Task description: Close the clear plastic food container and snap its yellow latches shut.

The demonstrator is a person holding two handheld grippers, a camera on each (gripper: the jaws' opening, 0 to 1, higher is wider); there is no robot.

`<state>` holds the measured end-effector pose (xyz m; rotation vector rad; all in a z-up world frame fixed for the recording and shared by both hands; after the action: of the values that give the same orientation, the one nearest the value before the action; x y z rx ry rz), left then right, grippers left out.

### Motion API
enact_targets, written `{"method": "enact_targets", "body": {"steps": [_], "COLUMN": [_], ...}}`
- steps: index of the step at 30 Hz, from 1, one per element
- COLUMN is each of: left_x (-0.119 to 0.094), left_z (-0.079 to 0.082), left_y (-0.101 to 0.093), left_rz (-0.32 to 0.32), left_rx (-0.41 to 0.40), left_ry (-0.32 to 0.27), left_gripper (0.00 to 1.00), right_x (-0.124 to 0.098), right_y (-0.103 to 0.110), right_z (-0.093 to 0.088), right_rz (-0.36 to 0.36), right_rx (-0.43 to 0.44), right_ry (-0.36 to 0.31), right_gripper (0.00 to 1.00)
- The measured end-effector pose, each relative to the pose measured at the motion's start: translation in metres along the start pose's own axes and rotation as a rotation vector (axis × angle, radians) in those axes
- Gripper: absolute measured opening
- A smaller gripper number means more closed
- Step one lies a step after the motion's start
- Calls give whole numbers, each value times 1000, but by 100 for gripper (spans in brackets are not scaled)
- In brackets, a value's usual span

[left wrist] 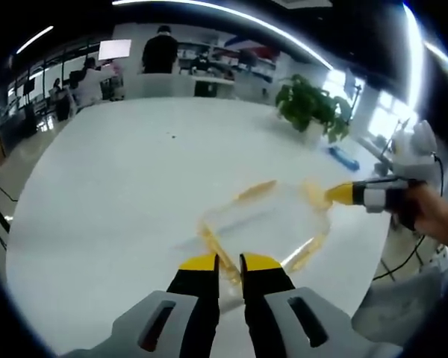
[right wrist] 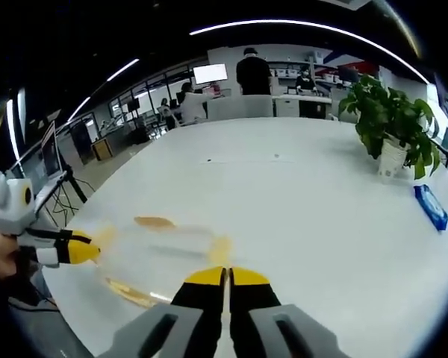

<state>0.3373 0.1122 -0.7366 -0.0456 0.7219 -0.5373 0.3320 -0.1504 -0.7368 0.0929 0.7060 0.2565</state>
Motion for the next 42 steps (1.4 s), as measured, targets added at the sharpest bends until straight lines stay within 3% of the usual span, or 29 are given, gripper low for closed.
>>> {"method": "enact_targets", "body": {"steps": [11, 20, 31, 42], "left_x": [-3, -5, 2, 10], "left_z": [-2, -3, 0, -5], "left_y": [8, 12, 6, 3], "left_rz": [49, 76, 16, -32], "left_rx": [5, -11, -75, -125], "left_ry": [15, 21, -7, 5], "left_gripper": [9, 19, 22, 29], "right_x": [0, 1, 3, 13], "right_y": [-3, -3, 0, 8], "right_z": [-2, -2, -2, 1], "right_rz": [-4, 11, 60, 154], "right_rx": [-11, -2, 45, 51], "right_ry": [14, 18, 20, 38], "right_gripper": [0, 0, 3, 20]}}
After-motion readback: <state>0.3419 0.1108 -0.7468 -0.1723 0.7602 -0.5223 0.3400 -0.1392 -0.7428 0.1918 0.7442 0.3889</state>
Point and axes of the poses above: the point that each gripper's makers call its tool centre point, and the gripper's own axes: x roughly forward along the fingers, y roughly to its left, z roughly out of its top, the point moved 10 cm from there along -x, roughly backward along the fingers, and after that the axes turned 1 degree about y, right-handed, at the moved point
